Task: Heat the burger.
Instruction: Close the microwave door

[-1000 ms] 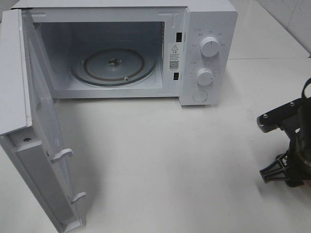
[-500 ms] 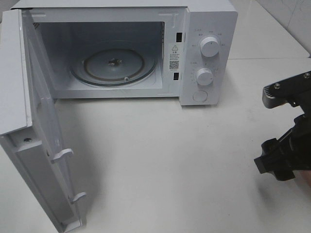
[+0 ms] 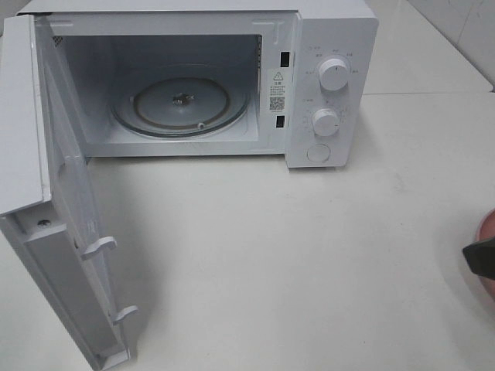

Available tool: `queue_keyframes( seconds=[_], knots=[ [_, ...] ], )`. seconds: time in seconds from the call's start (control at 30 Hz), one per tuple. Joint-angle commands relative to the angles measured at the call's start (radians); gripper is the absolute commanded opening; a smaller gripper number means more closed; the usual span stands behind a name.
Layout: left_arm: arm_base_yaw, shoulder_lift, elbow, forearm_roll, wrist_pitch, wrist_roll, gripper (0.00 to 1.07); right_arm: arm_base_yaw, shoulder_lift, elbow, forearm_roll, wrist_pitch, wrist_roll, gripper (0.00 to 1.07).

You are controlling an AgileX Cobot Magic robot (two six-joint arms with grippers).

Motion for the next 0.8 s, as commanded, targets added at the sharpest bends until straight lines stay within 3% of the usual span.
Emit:
queue_keyframes(
  seconds=[0.03, 0.33, 0.63, 0.8],
  knots=[
    [0.002, -0.015, 0.002, -0.008, -0.006, -0.001, 0.98, -0.005, -0.083, -0.042, 0.0, 0.086, -0.017, 0.76],
    [0.002, -0.015, 0.002, -0.008, -0.006, -0.001, 0.98, -0.005, -0.23, -0.089, 0.035, 0.239, -0.024, 0.76],
    [0.002, -0.015, 0.002, -0.008, -0.006, -0.001, 0.98, -0.021, -0.358, -0.089, 0.047, 0.26, -0.024, 0.76],
    [0.002, -0.015, 0.002, -0.008, -0.006, -0.001, 0.98, -0.129, -0.438, -0.089, 0.053, 0.289, -0.053, 0.76]
  ],
)
